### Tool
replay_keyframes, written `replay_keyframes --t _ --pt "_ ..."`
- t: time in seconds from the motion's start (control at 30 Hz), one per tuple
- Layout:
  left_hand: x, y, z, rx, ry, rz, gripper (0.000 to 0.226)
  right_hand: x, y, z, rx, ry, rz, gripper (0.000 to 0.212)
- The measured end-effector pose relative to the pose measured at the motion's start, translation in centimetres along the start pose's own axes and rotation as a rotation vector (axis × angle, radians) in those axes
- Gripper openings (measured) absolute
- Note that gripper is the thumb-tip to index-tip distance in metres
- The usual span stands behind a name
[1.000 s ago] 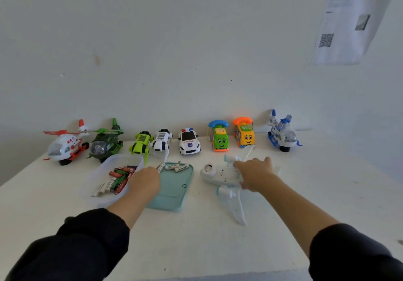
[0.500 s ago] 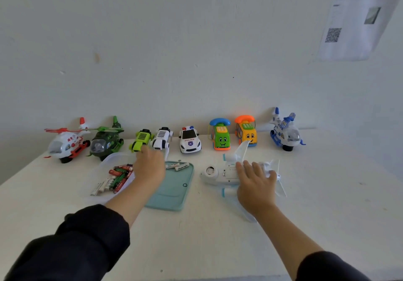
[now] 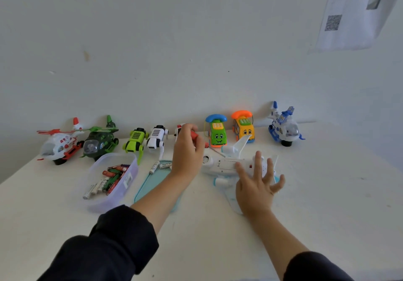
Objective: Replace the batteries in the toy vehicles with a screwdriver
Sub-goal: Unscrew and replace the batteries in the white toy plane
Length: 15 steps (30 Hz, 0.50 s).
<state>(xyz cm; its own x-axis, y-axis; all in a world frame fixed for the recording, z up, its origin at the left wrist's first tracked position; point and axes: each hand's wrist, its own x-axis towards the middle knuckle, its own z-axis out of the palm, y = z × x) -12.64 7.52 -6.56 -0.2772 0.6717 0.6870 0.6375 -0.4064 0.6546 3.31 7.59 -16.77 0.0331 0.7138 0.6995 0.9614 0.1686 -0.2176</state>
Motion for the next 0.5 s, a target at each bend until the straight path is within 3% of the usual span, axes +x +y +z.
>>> replay_keyframes --t 0.1,0.2,0.5 --pt "-0.7 -1.1 0.8 0.034 0.017 0.019 0.009 0.3 -0.1 0.2 0.055 -0.088 -0.003 0.038" --pt "-0.5 -1.7 1.2 0.064 0.052 -0.006 0.026 0.3 0.4 0.8 0.083 -0.091 0.007 0.037" --pt "-0.4 -1.9 1.6 0.066 0.042 0.022 0.036 0.3 0.8 1.1 0.098 -0.102 0.009 0.037"
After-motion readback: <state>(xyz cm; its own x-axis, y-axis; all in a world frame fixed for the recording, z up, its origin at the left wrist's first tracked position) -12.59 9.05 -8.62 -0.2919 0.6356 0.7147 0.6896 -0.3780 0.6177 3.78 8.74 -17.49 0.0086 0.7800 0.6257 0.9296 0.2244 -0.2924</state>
